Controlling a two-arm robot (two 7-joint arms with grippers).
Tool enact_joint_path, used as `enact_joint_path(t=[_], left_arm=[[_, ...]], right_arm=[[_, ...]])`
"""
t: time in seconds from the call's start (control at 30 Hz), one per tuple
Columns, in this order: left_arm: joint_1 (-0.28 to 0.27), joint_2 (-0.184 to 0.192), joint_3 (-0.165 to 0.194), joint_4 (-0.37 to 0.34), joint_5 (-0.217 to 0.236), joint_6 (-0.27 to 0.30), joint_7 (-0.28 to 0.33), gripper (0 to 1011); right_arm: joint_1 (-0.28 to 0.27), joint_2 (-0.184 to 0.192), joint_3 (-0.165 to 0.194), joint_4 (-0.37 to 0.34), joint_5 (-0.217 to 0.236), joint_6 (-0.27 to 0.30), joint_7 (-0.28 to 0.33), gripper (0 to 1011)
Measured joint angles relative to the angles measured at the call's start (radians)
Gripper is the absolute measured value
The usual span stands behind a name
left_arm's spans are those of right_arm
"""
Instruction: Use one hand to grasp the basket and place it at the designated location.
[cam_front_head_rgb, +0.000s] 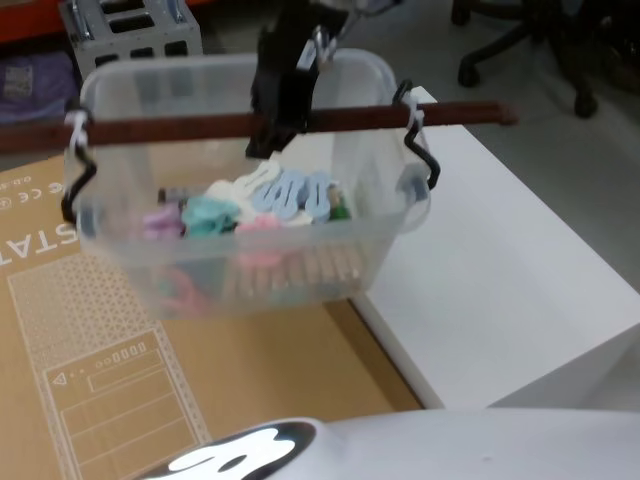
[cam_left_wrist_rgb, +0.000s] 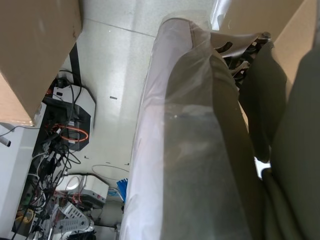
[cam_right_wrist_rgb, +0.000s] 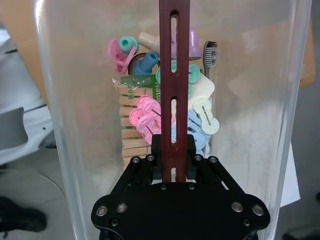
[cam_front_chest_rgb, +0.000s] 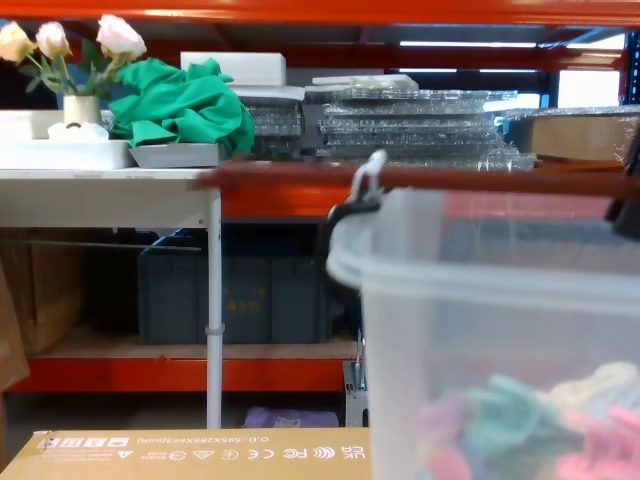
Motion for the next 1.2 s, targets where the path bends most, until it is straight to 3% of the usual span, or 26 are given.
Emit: enact_joint_path(t=[0.2, 0.53, 0.87, 1.2], left_arm=[[0.000, 0.000, 0.000, 0.000, 0.000, 0.000, 0.000, 0], [0.000, 0.000, 0.000, 0.000, 0.000, 0.000, 0.000, 0], [0.000, 0.000, 0.000, 0.000, 0.000, 0.000, 0.000, 0], [0.000, 0.000, 0.000, 0.000, 0.000, 0.000, 0.000, 0]], right_arm=[[-0.007, -0.021, -0.034, -0.033, -0.015, -0.046, -0.006, 237], [-0.041, -0.073, -0.098, -0.048, -0.109, -0.069, -0.067, 237], [-0.091, -0.108, -0.144, -0.018, -0.191, -0.068, -0.168, 237], [-0.119, -0.138, -0.183, 0.029, -0.233, -0.081, -0.235, 237]])
